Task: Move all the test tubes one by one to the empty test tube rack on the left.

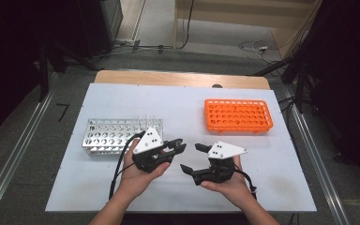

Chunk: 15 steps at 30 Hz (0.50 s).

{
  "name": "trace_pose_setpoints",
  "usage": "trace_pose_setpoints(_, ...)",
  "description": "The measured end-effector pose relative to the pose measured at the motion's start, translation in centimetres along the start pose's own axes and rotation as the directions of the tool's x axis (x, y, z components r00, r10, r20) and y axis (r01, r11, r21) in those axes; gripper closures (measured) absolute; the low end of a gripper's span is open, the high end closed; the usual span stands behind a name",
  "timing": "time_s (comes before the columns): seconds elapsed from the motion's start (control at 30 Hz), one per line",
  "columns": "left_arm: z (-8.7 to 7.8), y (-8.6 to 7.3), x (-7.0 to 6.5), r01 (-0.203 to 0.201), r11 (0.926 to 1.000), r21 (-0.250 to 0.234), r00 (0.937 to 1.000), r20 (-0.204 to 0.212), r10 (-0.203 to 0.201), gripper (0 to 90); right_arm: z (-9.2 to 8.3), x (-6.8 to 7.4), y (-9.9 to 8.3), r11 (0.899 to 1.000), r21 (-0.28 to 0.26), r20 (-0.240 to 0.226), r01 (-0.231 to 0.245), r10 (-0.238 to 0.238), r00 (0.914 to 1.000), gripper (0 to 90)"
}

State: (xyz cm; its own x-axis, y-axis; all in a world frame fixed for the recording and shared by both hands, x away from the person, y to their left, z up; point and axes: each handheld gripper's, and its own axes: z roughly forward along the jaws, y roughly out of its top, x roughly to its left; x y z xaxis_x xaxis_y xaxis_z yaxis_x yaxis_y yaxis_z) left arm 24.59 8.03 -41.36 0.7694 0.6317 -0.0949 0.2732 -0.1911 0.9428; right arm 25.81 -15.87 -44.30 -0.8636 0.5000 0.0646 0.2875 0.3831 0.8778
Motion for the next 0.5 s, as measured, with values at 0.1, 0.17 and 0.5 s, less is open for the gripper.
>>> trace_pose_setpoints(0.1,-0.5,0.3,0.8,0.006,1.0000,-0.005,0.9998,-0.018,-0.006,76.4,-0.7,-0.9,-0.2,1.000,-0.014,-0.013,-0.023,0.023,0.9997,1.3)
trace_pose_setpoints(0.17,-0.8,0.5,1.3,0.016,0.9998,-0.015,0.9994,-0.029,-0.017,76.4,-1.2,-1.4,-0.3,0.999,-0.023,-0.013,-0.031,0.031,0.9994,0.3)
trace_pose_setpoints(0.5,-3.4,1.3,4.4,0.037,0.9982,-0.046,0.9926,-0.114,-0.042,76.3,-4.4,-4.1,-1.4,0.997,-0.047,0.096,-0.067,0.072,0.9928,0.0)
